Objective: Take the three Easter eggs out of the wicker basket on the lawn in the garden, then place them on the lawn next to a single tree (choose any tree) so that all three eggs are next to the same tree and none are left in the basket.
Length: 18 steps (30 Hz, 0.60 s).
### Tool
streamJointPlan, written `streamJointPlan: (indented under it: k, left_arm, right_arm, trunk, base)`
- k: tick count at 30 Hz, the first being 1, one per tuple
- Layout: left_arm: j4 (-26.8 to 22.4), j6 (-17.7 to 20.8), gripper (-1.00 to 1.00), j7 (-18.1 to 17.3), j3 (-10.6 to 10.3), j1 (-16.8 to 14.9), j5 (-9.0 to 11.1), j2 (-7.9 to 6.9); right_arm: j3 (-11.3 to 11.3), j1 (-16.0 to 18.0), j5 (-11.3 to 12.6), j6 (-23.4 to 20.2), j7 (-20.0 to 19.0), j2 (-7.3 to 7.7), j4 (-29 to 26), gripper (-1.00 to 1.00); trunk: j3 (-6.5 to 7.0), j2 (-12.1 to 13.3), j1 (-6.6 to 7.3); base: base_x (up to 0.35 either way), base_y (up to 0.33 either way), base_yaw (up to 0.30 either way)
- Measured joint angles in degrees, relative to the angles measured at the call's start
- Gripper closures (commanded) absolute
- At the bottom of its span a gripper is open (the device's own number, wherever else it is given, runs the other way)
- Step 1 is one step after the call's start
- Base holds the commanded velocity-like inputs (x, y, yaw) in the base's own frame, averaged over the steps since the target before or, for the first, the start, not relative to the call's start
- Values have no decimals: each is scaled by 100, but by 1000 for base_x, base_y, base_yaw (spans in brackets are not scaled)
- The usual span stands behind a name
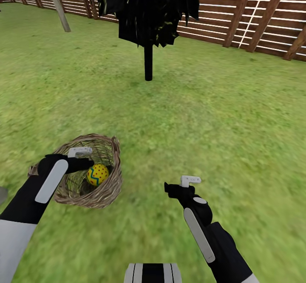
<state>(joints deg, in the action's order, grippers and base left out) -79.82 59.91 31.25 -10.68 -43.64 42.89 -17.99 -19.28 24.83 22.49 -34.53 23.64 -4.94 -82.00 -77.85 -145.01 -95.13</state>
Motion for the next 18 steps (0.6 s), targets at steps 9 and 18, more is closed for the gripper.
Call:
streamJointPlan:
  k: [9,18]
  left_arm:
    - [5,1,-100,-3,-6,0,-9,19]
    - [-2,0,-100,3,-18,0,-34,18]
  right_arm:
    - [6,0,-6,0,4,1,-2,-100]
    - [14,0,-2,0,4,6,-2,-100]
  trunk:
    - [0,0,0]
    - [0,0,-1]
  base:
    - [66,30,0]
    - [17,12,0]
